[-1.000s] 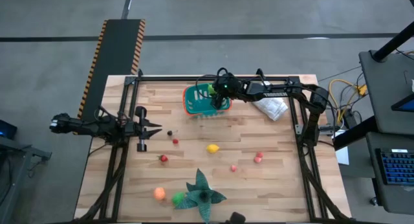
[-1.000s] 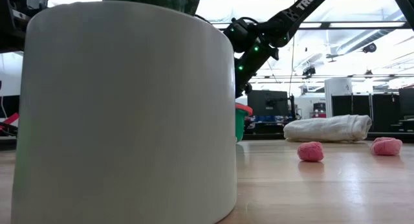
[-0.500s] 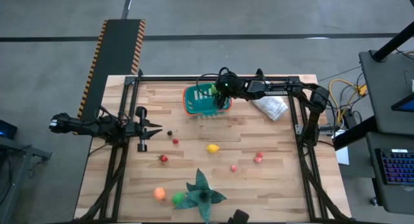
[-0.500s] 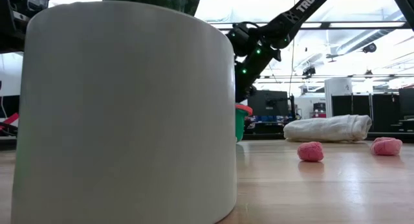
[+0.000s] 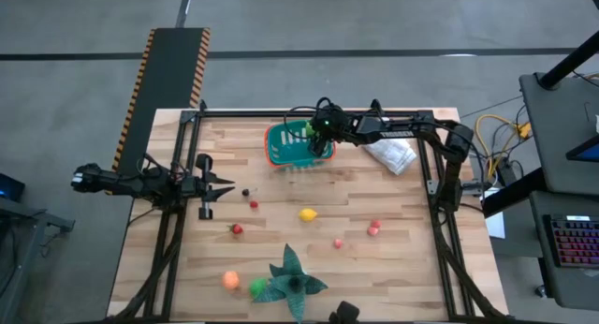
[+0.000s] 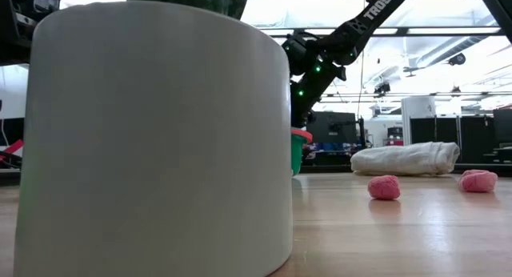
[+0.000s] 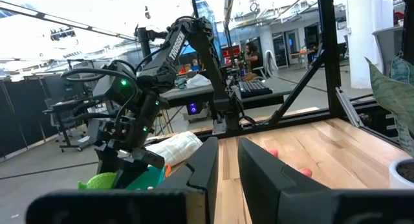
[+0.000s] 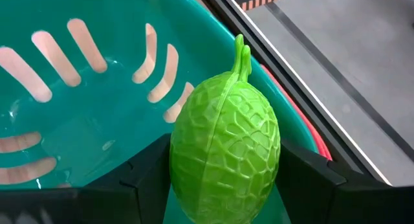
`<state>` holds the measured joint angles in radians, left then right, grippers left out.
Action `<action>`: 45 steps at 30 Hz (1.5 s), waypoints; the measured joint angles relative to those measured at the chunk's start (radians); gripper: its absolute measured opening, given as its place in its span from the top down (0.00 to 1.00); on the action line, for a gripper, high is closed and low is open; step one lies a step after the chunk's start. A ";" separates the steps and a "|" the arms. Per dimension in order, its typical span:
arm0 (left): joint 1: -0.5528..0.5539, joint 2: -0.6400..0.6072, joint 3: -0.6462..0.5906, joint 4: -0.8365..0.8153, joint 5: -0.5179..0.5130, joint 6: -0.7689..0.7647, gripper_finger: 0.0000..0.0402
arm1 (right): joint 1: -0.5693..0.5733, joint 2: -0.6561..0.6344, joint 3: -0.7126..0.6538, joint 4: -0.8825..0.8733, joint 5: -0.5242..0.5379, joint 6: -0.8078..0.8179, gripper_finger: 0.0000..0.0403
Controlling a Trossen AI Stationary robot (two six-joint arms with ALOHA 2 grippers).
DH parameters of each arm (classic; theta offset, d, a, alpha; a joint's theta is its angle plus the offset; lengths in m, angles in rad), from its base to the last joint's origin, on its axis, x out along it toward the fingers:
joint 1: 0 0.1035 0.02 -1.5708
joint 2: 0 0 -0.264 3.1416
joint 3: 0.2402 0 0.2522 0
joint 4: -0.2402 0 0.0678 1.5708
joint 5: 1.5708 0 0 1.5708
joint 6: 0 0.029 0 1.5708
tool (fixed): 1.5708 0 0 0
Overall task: Pick and placing Produce into tupperware
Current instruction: Put the green cantaloupe toy into the bin, then put the peach toy into the bin
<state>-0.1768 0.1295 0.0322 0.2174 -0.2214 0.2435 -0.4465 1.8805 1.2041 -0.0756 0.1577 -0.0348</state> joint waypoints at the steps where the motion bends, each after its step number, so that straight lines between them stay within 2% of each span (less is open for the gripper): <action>1: 0.000 0.000 0.000 -0.001 0.000 0.000 0.89 | 0.000 0.000 0.000 0.000 0.000 0.000 0.44; 13: 0.000 0.007 0.000 -0.001 0.000 0.000 0.89 | -0.006 0.000 0.000 0.005 0.000 0.000 0.44; 28: 0.000 0.007 0.000 0.000 0.000 0.000 0.89 | -0.006 0.000 0.000 0.006 0.000 0.001 0.32; 39: 0.000 0.007 0.000 -0.001 0.000 0.000 0.89 | -0.006 -0.004 0.000 0.005 0.000 0.001 0.34; 45: 0.000 0.007 0.000 -0.001 0.000 0.000 0.89 | -0.006 -0.059 0.008 0.003 -0.005 0.001 0.33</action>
<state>-0.1769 0.1361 0.0322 0.2167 -0.2214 0.2432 -0.4522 1.8214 1.2125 -0.0725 0.1530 -0.0341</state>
